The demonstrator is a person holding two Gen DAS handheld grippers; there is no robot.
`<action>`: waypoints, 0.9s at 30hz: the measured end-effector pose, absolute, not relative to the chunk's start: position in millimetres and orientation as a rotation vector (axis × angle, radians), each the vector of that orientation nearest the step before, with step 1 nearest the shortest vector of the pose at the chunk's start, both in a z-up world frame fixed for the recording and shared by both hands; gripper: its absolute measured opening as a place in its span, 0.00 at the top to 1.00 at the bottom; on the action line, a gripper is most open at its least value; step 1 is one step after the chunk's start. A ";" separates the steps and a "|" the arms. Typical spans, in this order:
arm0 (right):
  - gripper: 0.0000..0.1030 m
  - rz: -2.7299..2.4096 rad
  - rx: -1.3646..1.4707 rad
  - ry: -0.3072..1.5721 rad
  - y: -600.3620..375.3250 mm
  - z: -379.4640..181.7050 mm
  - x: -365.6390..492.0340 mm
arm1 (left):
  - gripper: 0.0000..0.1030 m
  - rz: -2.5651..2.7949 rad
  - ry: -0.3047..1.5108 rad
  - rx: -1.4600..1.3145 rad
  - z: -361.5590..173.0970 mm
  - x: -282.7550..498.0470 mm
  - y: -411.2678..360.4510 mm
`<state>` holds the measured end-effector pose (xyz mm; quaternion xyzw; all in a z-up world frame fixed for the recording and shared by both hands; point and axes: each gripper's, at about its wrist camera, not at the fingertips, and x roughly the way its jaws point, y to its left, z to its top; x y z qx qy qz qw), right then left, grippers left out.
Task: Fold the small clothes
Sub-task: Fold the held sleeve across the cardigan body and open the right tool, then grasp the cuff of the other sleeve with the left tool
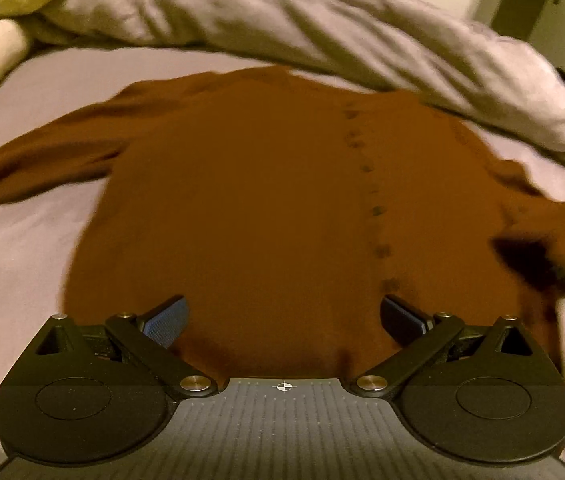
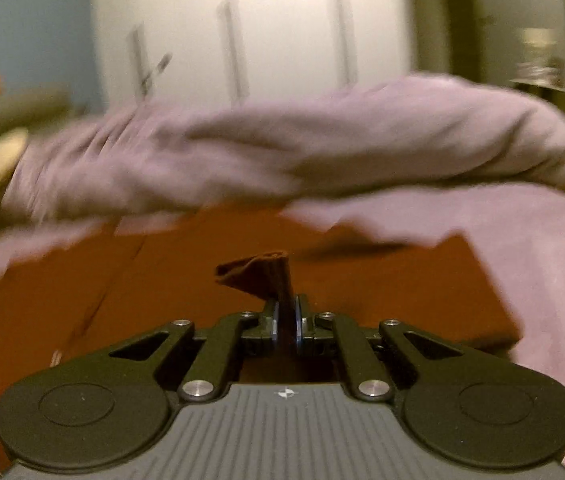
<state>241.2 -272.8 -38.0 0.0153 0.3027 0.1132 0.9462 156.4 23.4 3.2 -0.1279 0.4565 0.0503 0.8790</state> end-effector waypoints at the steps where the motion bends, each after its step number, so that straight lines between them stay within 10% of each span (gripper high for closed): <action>1: 0.78 0.226 0.022 0.641 -267.7 -44.3 237.0 | 0.00 0.073 0.946 -0.283 6.0 161.0 18.3; 13: 0.71 0.038 0.026 0.648 -311.7 -67.6 157.4 | 0.00 -0.326 1.000 -0.466 -15.0 247.4 -109.0; 18: 0.70 0.050 0.024 0.631 -314.4 -70.9 147.9 | 0.25 -0.331 1.112 -0.610 -49.3 277.4 -127.7; 23: 0.69 0.053 0.048 0.624 -316.5 -74.0 151.9 | 0.25 -0.367 1.127 -0.670 -62.8 288.1 -135.5; 26: 0.68 0.049 0.034 0.618 -311.9 -74.8 149.8 | 0.54 -0.355 1.130 -0.703 -68.5 297.3 -134.5; 27: 0.68 0.047 0.029 0.618 -311.1 -74.5 149.5 | 0.81 -0.359 1.137 -0.710 -67.9 299.7 -132.2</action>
